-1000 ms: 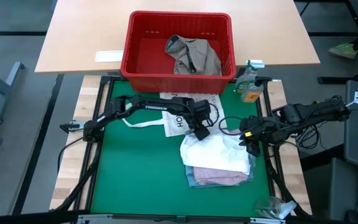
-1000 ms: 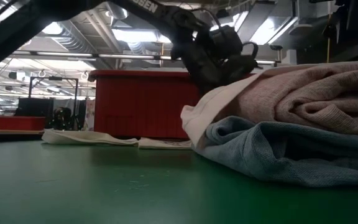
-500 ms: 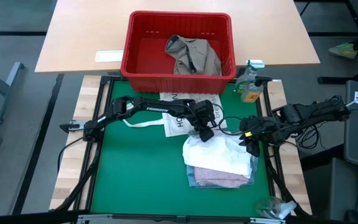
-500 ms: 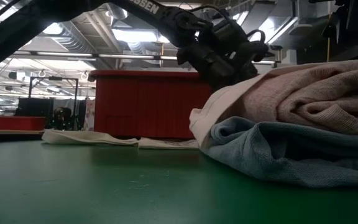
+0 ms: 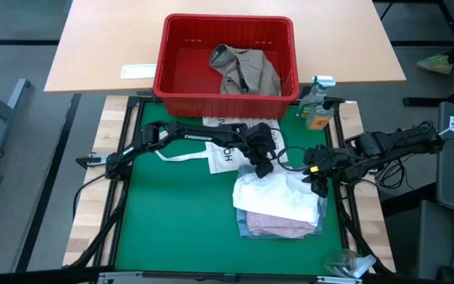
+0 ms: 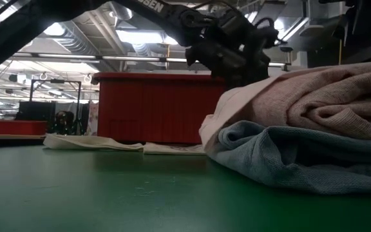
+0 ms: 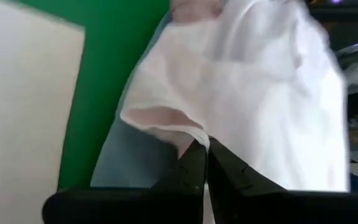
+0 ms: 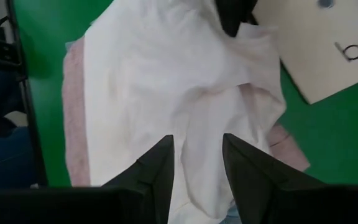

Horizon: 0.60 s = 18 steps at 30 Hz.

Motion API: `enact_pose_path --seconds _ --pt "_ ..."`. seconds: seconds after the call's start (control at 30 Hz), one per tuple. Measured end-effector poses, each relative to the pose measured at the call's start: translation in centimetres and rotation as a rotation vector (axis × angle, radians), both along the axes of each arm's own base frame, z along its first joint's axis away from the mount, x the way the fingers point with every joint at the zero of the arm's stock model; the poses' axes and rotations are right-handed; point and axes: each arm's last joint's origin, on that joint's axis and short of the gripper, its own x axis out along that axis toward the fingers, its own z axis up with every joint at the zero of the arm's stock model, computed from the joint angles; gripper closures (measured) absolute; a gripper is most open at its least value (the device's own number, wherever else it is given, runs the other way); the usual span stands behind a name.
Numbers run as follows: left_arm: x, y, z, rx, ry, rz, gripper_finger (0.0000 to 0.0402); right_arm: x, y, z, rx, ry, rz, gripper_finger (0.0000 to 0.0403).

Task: Fold Laundry from Bin
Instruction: Fold the white underwear from the red laundry basket

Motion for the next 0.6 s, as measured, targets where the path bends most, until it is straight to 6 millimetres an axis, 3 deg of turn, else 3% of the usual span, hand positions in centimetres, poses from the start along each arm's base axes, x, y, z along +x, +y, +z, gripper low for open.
enact_pose_path --seconds 0.13,0.33,0.6 --pt "-0.1 0.0 1.6 0.014 -0.064 -0.024 0.04 0.0 -0.1 0.0 -0.025 -0.006 -0.016 0.0267" --pt "-0.3 -0.2 2.0 0.057 -0.08 -0.072 0.0401 0.0 -0.2 0.0 -0.05 -0.013 -0.032 0.0267" --pt "-0.3 -1.4 2.6 0.086 -0.116 -0.136 0.0401 0.2 -0.7 -0.5 -0.213 -0.043 -0.125 0.0267"
